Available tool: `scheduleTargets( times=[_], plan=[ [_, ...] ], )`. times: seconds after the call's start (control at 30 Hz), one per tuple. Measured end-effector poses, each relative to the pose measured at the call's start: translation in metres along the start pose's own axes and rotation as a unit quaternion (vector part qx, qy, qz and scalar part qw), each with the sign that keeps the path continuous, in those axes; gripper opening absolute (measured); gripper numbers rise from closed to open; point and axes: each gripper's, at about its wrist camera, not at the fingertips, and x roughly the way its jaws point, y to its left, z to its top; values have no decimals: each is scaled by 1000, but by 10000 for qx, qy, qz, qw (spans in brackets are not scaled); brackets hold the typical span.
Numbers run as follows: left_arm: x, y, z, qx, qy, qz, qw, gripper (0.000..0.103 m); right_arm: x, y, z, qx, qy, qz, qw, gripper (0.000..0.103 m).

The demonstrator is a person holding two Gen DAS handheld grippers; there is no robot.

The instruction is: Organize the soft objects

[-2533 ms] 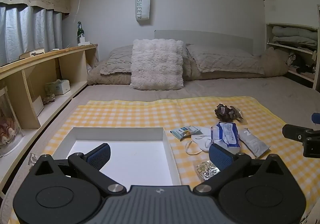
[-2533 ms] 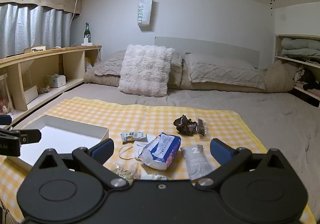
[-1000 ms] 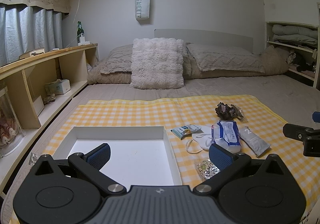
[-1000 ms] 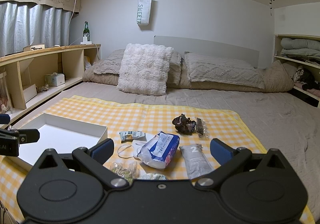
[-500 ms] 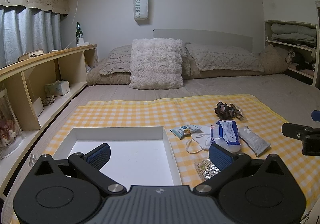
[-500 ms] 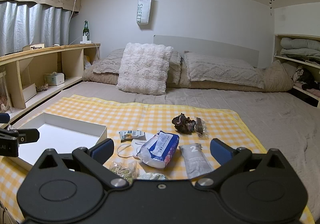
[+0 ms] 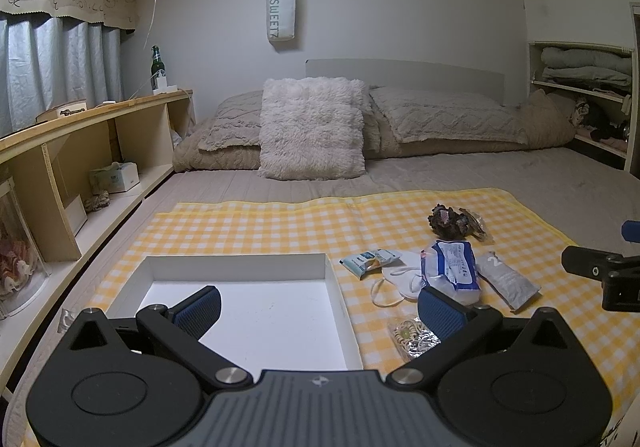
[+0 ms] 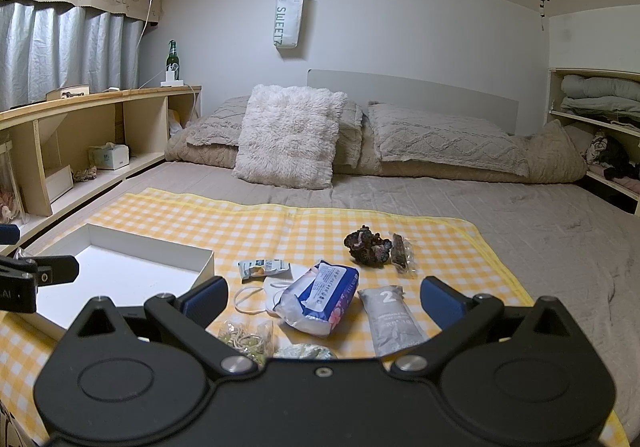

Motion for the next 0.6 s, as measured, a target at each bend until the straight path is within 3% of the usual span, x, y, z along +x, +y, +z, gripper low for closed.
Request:
scheduleTargets(
  times=[0.6],
  plan=[
    [0,-1,2,-2,5,39,10000,103,-2,1,2,0,3,-1,10000,103]
  ],
)
